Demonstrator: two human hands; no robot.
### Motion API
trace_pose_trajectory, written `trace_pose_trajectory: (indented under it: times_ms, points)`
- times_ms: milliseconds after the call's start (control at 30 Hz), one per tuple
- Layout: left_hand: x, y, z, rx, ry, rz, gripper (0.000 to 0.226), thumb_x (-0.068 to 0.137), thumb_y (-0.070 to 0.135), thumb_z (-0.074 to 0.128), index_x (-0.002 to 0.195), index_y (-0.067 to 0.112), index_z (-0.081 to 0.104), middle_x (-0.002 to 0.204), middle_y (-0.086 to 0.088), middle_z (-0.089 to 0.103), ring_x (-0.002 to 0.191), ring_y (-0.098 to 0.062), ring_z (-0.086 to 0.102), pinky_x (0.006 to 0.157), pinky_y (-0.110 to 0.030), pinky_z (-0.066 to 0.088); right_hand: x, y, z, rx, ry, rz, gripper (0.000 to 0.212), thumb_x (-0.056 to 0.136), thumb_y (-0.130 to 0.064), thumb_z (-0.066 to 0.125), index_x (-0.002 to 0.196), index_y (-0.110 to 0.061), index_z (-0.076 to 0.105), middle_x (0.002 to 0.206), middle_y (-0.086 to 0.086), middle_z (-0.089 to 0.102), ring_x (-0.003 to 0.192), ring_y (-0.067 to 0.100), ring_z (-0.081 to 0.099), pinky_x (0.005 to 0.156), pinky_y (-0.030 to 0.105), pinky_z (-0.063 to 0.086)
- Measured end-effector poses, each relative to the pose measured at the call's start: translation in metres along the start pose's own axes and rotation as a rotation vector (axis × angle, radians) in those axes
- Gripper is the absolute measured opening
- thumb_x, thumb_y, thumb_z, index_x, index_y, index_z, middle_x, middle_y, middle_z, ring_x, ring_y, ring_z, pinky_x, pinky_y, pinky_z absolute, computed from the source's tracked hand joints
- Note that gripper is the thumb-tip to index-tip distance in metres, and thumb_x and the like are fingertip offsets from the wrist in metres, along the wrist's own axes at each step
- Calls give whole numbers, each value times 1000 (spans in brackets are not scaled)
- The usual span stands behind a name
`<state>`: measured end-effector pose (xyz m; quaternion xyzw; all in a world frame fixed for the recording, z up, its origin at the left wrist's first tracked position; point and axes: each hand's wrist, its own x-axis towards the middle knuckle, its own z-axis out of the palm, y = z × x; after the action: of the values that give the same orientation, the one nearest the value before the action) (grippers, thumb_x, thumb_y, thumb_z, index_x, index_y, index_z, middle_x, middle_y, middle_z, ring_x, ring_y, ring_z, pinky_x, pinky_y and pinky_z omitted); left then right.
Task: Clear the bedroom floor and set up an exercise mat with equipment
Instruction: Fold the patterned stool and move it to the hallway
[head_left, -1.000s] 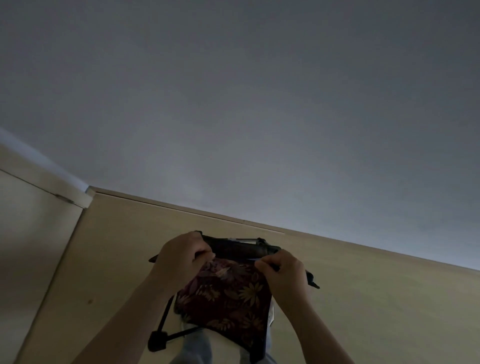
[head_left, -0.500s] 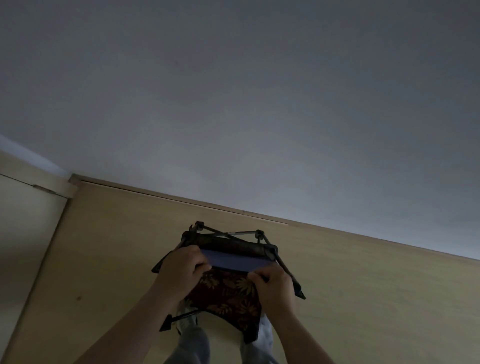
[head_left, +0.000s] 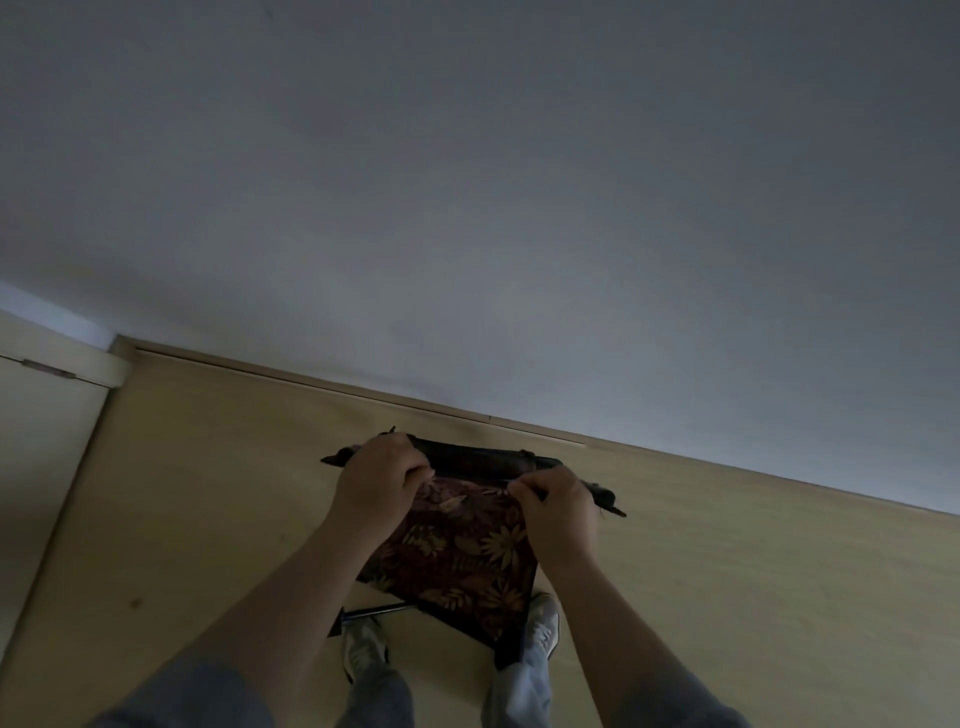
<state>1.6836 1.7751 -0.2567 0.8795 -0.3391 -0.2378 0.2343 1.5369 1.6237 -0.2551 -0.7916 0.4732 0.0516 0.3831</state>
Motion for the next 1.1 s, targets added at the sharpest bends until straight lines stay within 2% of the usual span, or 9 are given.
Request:
trace_pose_trajectory:
  times_ms: [67, 200, 367, 467, 600, 733, 867, 967, 1100]
  points:
    - [13, 1, -1, 12, 11, 15, 17, 89, 22, 63, 76, 15, 72, 71, 8, 50, 74, -11, 48, 64, -24, 36, 12, -3, -2, 8, 12, -14, 12, 88, -25, 66, 86, -18, 76, 86, -7, 61, 80, 10, 58, 56, 13, 33]
    - [43, 1, 2, 64, 41, 31, 20, 88, 21, 63, 73, 11, 70, 68, 6, 50, 71, -13, 49, 62, -25, 35, 39, -9, -3, 47, 67, -29, 10, 87, -19, 68, 86, -14, 76, 85, -4, 61, 84, 13, 59, 66, 22, 41]
    - [77, 0, 7, 40, 88, -2, 19, 87, 17, 65, 71, 8, 68, 67, 6, 46, 66, -13, 47, 56, -19, 27, 73, -14, 1, 63, 77, -36, 14, 87, -19, 68, 76, -13, 75, 83, -1, 63, 72, 10, 59, 61, 21, 40]
    - [97, -2, 7, 31, 114, 30, 19, 88, 14, 64, 71, 8, 68, 68, 7, 43, 67, -12, 44, 58, -21, 26, 94, -15, 7, 66, 110, -45, 20, 86, -23, 68, 69, -13, 73, 80, 2, 66, 71, 13, 61, 59, 19, 37]
    - [113, -8, 7, 50, 156, 72, 20, 88, 16, 64, 69, 9, 68, 67, 5, 45, 67, -15, 46, 60, -25, 30, 110, -22, 3, 82, 153, -82, 13, 86, -20, 69, 78, -13, 76, 84, 2, 66, 80, 16, 61, 68, 24, 45]
    - [124, -3, 3, 94, 186, 110, 22, 88, 15, 64, 67, 8, 65, 65, 6, 38, 65, -13, 38, 56, -26, 22, 119, -25, 0, 86, 189, -116, 11, 86, -18, 69, 81, -12, 77, 84, 2, 65, 85, 20, 61, 72, 28, 47]
    - [128, 0, 6, 104, 196, 120, 12, 88, 13, 62, 82, 8, 71, 75, -1, 55, 76, -21, 52, 62, -26, 35, 119, -24, -4, 70, 200, -110, 11, 88, -18, 67, 86, -12, 76, 90, 2, 66, 90, 21, 62, 75, 31, 50]
    - [121, 6, 5, 77, 223, 82, 13, 88, 11, 62, 97, 7, 71, 90, -6, 64, 91, -25, 58, 76, -30, 45, 111, -22, -9, 97, 221, -129, 15, 89, -16, 66, 102, -14, 72, 107, 1, 65, 98, 21, 62, 80, 31, 51]
    - [104, 25, -11, 9, 214, 126, 18, 86, 12, 65, 103, 8, 69, 95, -5, 65, 93, -20, 60, 79, -24, 44, 87, -25, -24, 150, 270, -72, 22, 88, -16, 66, 110, -17, 69, 115, -1, 63, 96, 21, 64, 81, 31, 51]
